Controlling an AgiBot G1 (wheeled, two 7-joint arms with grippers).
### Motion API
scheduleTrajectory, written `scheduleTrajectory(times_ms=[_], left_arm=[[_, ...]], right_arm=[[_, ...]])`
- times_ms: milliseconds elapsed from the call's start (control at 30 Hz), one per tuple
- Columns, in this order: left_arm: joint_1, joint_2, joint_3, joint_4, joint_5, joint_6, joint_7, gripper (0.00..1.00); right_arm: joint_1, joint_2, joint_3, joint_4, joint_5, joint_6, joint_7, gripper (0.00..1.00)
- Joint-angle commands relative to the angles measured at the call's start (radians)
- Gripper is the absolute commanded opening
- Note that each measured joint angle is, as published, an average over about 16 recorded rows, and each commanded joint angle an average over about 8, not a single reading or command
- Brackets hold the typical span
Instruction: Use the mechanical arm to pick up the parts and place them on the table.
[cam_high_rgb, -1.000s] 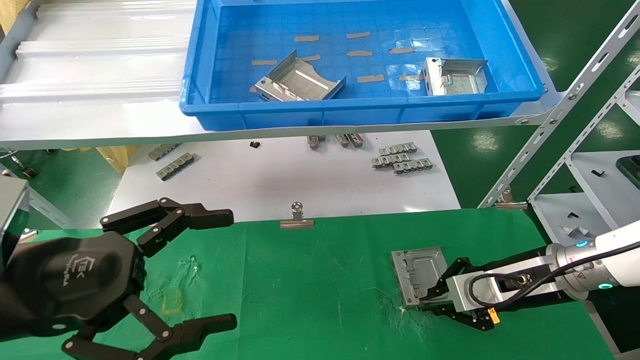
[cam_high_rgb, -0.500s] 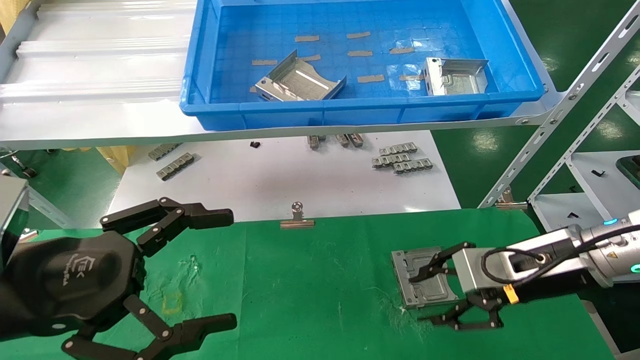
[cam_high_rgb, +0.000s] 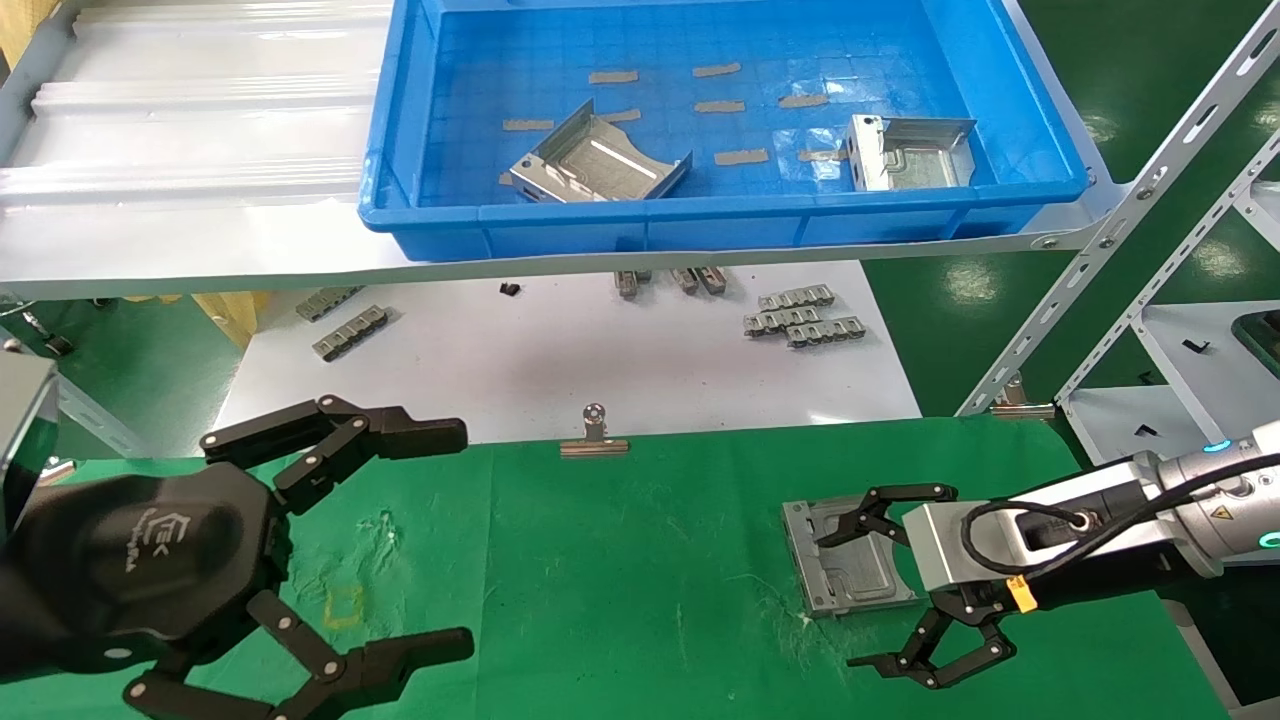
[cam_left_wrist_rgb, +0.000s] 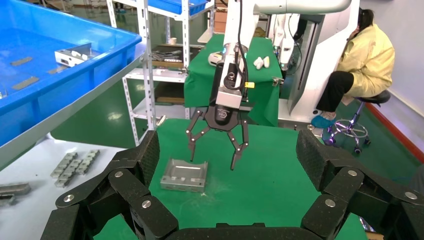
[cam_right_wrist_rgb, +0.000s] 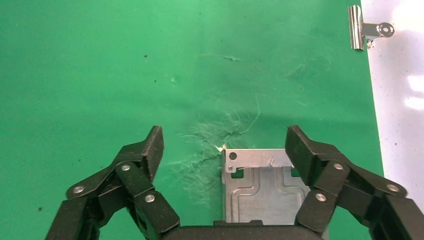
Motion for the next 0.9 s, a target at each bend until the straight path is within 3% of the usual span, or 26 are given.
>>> scheduleTrajectory(times_ms=[33, 900], left_arm=[[0.000, 0.000, 0.000, 0.000, 0.000, 0.000, 0.000, 1.00], [0.000, 0.000, 0.000, 0.000, 0.000, 0.000, 0.000, 1.00]], right_arm=[[-0.002, 0.000, 0.004, 0.001, 0.000, 0.002, 0.000, 1.00], [-0.295, 0.074, 0.436, 0.257, 0.137, -0.013, 0.248, 1.00]])
